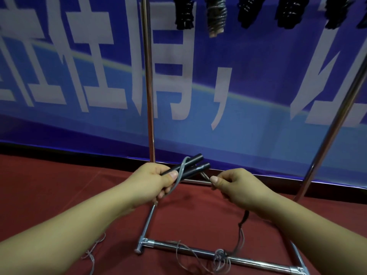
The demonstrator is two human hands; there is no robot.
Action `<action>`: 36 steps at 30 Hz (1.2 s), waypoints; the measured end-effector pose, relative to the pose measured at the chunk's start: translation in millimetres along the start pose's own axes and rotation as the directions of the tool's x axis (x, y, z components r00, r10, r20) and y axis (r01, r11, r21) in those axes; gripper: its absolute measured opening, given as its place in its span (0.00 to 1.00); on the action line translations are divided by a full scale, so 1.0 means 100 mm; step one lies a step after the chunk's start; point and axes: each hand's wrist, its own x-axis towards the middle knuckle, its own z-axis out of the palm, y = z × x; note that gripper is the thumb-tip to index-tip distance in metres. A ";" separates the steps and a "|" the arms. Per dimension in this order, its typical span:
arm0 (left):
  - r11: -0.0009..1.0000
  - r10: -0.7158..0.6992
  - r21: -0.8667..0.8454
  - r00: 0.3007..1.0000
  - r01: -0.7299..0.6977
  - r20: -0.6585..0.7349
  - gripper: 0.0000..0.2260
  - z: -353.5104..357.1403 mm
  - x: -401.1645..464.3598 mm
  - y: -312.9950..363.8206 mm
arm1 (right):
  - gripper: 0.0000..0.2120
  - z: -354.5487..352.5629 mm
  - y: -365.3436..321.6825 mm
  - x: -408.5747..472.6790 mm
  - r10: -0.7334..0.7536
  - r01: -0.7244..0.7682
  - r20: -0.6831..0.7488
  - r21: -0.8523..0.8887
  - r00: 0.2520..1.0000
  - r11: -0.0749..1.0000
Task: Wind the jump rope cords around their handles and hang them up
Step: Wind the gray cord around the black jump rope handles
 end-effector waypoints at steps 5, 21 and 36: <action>0.993 -0.009 0.119 0.992 0.024 -0.129 0.16 -0.04 0.11 -0.21 | 0.11 0.07 -0.10 -0.03 -0.010 0.019 0.089 -0.100 0.996 0.995; 0.679 0.161 0.717 0.985 -0.158 0.065 0.03 0.07 0.16 -0.22 | 0.21 0.02 -0.24 -0.06 0.030 -0.057 -0.097 -0.285 0.995 0.957; 0.712 -0.001 0.701 0.998 -0.046 0.066 0.07 -0.01 0.26 -0.45 | 0.07 -0.08 -0.13 -0.11 -0.208 0.186 -0.025 -0.357 0.978 0.916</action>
